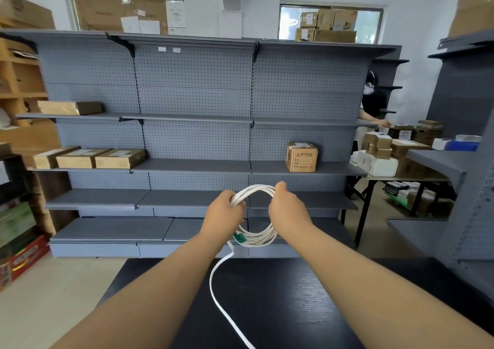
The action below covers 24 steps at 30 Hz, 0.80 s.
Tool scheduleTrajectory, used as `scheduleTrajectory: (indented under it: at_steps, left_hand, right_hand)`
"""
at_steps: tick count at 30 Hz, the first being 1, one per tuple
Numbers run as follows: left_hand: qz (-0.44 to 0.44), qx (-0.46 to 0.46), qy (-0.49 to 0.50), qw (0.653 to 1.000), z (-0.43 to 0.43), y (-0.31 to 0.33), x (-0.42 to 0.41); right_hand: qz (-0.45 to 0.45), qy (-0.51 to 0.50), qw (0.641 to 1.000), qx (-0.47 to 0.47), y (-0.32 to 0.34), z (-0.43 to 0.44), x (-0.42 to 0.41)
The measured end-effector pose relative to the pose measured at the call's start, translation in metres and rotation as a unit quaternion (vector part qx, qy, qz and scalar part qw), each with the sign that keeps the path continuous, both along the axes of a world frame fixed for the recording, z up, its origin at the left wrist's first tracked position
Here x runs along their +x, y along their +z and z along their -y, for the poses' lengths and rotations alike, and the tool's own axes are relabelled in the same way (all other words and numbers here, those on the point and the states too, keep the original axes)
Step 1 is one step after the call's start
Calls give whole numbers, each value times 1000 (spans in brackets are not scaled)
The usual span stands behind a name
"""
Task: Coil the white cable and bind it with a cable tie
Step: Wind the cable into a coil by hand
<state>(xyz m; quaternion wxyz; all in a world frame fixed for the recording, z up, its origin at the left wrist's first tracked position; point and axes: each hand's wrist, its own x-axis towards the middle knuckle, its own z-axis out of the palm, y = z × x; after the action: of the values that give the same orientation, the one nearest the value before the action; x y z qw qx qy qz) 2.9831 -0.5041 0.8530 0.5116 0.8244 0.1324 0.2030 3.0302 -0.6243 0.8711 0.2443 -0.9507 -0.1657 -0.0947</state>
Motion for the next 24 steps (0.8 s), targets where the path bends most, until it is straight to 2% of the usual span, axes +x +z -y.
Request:
scheduleTrajectory:
  at_steps: [4,11,14,18,20,24]
  left_hand:
    - [39,-77,42,995,8,-6,2]
    - [83,116,116,983,13,-8,5]
    - [62,201,86,974,8,-1,6]
    - [13,329,42,943,8,7,7]
    - [12,342,37,939,9,9,9]
    - [40,277,64,958,4,12,11]
  right_hand:
    - [-20,-20,999,26,-4,1,7]
    - [-12,30,999,33,-3,3,8]
    - [42,82,996,-1,-1,6,6]
    - [125,119,982,-79,-2,6,7]
    - [126,129,981,-65,-3,8,9]
    - [57,131,990,20,2,15,12]
